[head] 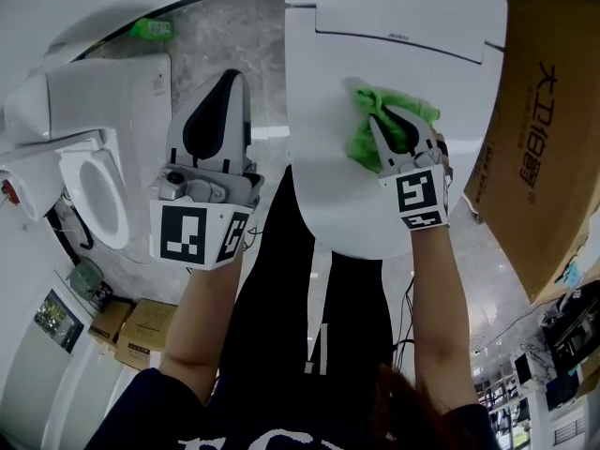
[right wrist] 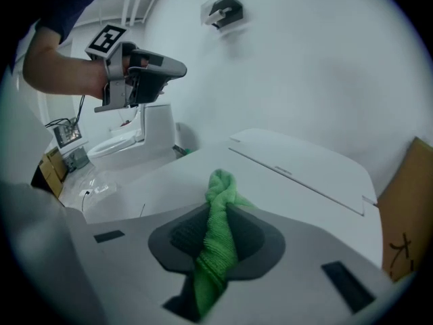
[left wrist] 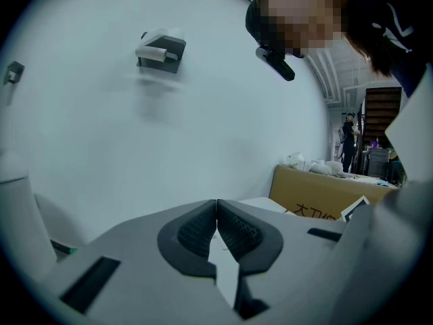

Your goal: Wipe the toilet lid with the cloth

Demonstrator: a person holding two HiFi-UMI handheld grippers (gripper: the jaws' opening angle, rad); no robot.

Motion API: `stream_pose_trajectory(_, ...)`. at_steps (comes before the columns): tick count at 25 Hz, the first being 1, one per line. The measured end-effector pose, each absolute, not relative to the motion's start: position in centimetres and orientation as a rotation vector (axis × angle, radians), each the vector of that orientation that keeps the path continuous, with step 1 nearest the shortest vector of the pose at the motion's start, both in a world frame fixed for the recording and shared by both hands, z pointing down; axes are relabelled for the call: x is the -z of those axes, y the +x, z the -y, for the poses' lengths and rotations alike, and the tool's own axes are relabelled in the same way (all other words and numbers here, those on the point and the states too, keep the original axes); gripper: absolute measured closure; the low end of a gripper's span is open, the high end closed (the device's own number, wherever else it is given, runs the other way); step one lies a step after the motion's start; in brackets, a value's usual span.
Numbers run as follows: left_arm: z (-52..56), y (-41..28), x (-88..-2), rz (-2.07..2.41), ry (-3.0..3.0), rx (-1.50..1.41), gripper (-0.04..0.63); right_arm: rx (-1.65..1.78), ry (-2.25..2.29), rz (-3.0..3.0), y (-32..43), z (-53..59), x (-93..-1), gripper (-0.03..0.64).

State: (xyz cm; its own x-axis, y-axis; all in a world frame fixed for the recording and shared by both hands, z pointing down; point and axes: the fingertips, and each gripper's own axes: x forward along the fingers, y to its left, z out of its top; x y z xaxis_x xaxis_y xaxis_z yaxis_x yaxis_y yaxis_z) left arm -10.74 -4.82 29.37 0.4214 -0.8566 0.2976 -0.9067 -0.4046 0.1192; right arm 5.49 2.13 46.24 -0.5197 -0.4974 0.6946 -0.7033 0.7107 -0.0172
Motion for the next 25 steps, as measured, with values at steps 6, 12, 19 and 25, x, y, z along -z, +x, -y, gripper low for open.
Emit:
stream_pose_trajectory(6, 4.6, -9.7, -29.3, 1.518, 2.433, -0.28, 0.574, -0.406, 1.051, 2.157, 12.5, -2.4, -46.4, 0.535)
stream_pose_trajectory(12, 4.3, -8.7, -29.5, 1.491, 2.445, -0.282, 0.574, -0.431, 1.161, 2.09, 17.8, -2.7, -46.6, 0.535)
stream_pose_trajectory(19, 4.2, -8.0, -29.2, 1.481, 2.459, -0.282, 0.574, -0.508, 1.377, 1.98, 23.4, -3.5, -47.0, 0.535)
stream_pose_trajectory(25, 3.8, -7.8, -29.2, 1.471, 2.466, -0.28, 0.574, -0.595, 1.547, 1.858, 26.7, -5.6, -47.2, 0.535)
